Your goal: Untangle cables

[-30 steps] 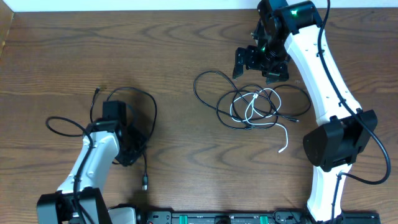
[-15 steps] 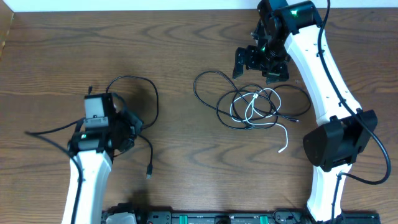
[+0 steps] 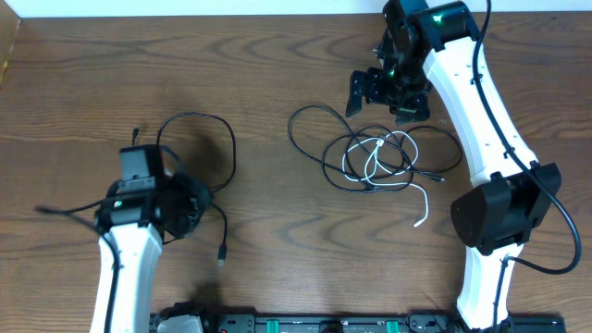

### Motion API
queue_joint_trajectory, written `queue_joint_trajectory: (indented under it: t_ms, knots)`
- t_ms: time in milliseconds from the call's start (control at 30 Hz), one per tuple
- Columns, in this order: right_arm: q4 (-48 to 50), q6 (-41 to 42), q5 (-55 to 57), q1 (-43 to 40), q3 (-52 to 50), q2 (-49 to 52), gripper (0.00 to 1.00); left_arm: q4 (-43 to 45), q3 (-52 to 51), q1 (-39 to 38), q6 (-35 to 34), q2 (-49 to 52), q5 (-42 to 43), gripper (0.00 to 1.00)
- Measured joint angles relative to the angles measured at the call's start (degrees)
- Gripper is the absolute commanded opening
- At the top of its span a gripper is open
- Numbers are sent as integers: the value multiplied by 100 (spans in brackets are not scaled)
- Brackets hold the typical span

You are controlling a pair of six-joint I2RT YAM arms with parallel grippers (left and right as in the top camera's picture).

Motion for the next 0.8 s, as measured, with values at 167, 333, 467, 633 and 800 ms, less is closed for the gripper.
queue_joint_trajectory:
  t_ms: [167, 333, 467, 633, 800]
  knots:
    - [0, 0, 0, 0, 0, 0, 99, -17, -114, -442, 671, 739, -94, 59]
    - [0, 0, 0, 0, 0, 0, 99, 223, -127, -782, 1071, 1495, -505, 58]
    - [2, 0, 0, 0, 0, 0, 99, 446, -131, -973, 1318, 1952, -649, 56]
    - [0, 0, 0, 0, 0, 0, 99, 743, -131, -1104, 1523, 2306, -761, 49]
    - [-2, 0, 0, 0, 0, 0, 99, 772, -131, -1108, 1628, 2347, -841, 32]
